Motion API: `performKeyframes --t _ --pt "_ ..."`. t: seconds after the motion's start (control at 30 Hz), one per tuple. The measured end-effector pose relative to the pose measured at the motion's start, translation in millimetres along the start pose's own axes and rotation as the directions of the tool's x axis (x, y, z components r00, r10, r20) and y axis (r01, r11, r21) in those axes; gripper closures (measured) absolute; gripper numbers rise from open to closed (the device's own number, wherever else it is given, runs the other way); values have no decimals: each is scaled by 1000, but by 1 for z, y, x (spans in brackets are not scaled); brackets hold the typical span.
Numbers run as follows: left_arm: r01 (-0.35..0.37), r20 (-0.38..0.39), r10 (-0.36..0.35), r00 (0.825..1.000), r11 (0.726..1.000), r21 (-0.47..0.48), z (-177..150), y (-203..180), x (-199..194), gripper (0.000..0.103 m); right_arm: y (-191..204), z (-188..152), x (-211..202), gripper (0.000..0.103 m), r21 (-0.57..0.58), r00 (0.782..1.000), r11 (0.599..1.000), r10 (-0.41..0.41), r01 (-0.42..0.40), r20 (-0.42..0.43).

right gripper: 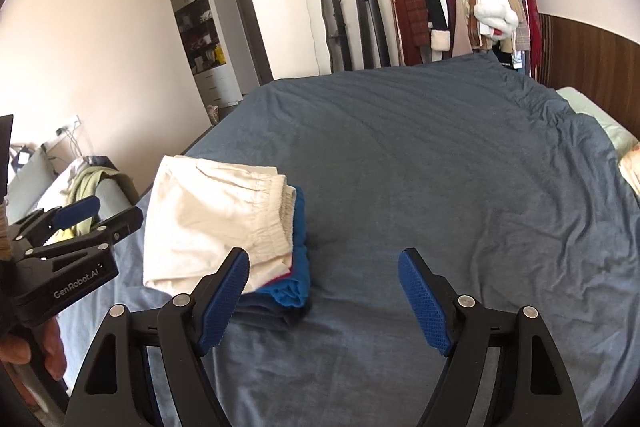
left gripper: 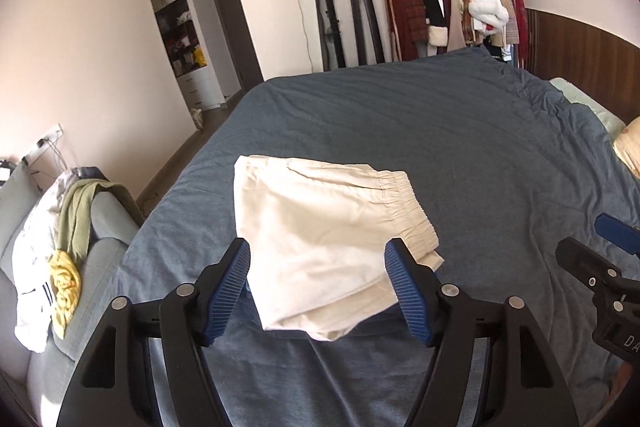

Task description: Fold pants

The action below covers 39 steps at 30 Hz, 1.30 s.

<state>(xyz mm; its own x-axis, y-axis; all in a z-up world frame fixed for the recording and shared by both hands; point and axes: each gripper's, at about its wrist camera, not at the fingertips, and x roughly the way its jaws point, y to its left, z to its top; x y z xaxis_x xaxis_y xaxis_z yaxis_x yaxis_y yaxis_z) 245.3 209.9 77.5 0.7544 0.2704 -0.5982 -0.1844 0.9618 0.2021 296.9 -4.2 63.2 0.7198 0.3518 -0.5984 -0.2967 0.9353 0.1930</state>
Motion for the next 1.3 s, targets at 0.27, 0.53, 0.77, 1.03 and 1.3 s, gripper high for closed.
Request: performKeyframes --t 0.27,0.53,0.77,1.03,1.3 --pt "-48 81 50 995 999 -24 -46 -23 -25 22 -25 -31 -18 25 -50 997 999 22 -19 71" --pt "-93 152 103 983 993 -73 -109 -49 -63 19 -44 -81 -35 25 -95 986 993 80 -66 148" --pt "-57 167 75 983 992 -110 -131 -60 -108 13 -57 -110 -78 21 -116 981 992 68 -48 179" --pt "3 205 24 978 992 -129 -145 -68 -148 10 -70 -128 -122 19 -67 977 998 23 -9 210" --pt "47 220 -15 975 989 -139 -159 -78 -176 9 -72 -146 -157 19 -54 970 999 8 5 244"
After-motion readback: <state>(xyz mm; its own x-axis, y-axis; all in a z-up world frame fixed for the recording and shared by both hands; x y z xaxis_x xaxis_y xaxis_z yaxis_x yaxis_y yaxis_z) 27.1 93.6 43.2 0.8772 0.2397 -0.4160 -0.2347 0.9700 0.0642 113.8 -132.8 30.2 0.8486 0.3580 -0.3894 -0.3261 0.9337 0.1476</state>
